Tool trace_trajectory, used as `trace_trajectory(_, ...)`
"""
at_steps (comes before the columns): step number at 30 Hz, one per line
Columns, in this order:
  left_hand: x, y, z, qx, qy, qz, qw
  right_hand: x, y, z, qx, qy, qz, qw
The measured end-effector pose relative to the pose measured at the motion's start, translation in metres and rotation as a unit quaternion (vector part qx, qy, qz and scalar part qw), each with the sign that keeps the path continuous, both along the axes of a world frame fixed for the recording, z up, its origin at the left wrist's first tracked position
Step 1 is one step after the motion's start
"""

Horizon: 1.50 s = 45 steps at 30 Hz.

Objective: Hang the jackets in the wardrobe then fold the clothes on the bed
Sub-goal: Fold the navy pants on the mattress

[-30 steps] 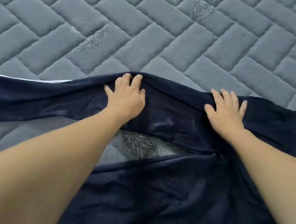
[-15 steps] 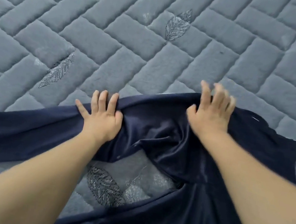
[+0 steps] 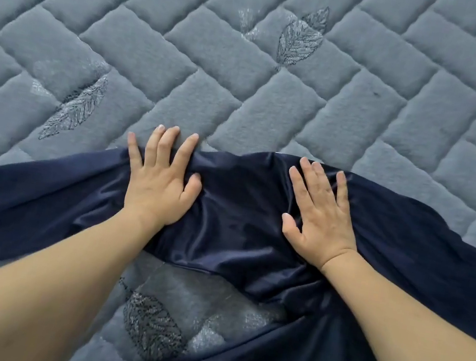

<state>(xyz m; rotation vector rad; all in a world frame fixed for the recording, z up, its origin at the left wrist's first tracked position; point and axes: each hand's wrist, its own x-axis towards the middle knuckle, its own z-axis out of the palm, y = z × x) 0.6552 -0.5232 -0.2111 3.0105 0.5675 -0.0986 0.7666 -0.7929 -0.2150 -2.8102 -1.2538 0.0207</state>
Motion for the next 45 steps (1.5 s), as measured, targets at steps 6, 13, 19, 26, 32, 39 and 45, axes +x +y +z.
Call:
trace_trajectory(6,-0.061,-0.012,0.008,-0.007,0.035,-0.061,0.998,-0.009,0.002,0.014,-0.033,0.012,-0.034,0.999)
trace_trajectory(13,-0.167,0.055,0.065,-0.090,-0.016,0.070,0.993,-0.051,0.084,0.047,0.092,0.038,-0.001,0.995)
trace_trajectory(19,-0.188,0.189,0.079,-0.029,0.134,0.240,0.961,-0.066,0.244,0.085,-0.134,0.237,0.036,0.962)
trace_trajectory(26,-0.175,0.233,0.107,-0.138,0.202,0.071,0.967,-0.079,0.301,0.112,-0.339,0.532,-0.029,0.775)
trace_trajectory(32,-0.191,0.265,0.139,0.060,0.121,0.070,0.988,-0.062,0.308,0.117,-0.262,0.335,0.001,0.905)
trace_trajectory(39,-0.211,0.265,0.186,-0.170,-0.022,0.062,0.983,-0.061,0.304,0.137,-0.176,0.336,-0.079,0.922)
trace_trajectory(45,-0.202,0.287,0.197,0.100,0.016,0.050,0.994,-0.071,0.318,0.153,-0.189,0.374,-0.043,0.907)
